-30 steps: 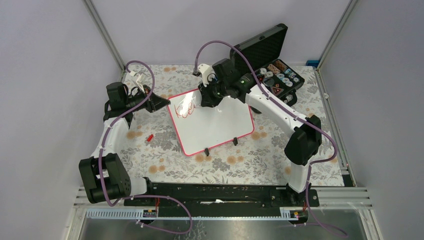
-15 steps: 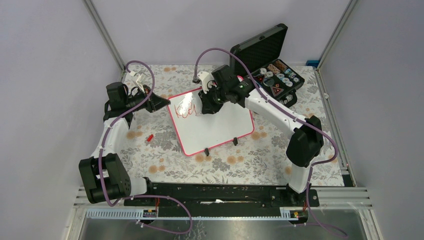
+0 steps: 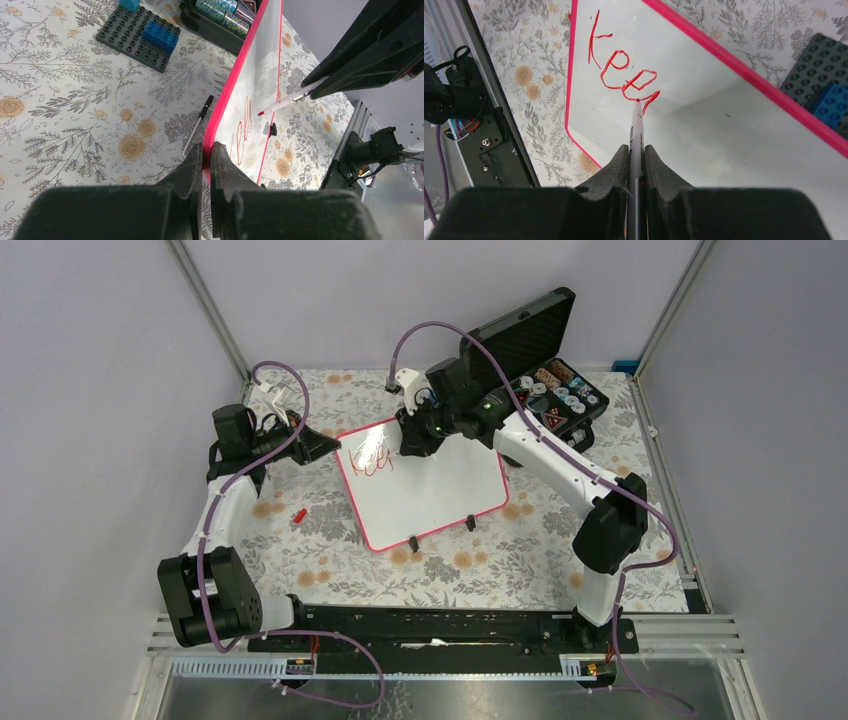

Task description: Write a sentence on the whiteboard

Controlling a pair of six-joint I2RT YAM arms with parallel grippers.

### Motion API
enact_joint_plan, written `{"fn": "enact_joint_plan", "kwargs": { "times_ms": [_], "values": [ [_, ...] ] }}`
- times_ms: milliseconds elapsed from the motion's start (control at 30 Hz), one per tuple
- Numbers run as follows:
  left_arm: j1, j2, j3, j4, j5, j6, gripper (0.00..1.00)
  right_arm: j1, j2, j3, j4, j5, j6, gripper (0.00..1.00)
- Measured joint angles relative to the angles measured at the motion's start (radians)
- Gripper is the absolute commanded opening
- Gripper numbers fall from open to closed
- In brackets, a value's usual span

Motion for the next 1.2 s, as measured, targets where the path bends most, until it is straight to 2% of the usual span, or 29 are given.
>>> {"fn": "enact_joint_plan", "kwargs": {
  "times_ms": [1200],
  "values": [
    [0.000, 0.000, 0.000, 0.000, -0.001, 0.000, 0.00, -0.014, 0.029, 0.066, -0.001, 0.051, -0.006, 0.00]
  ]
}}
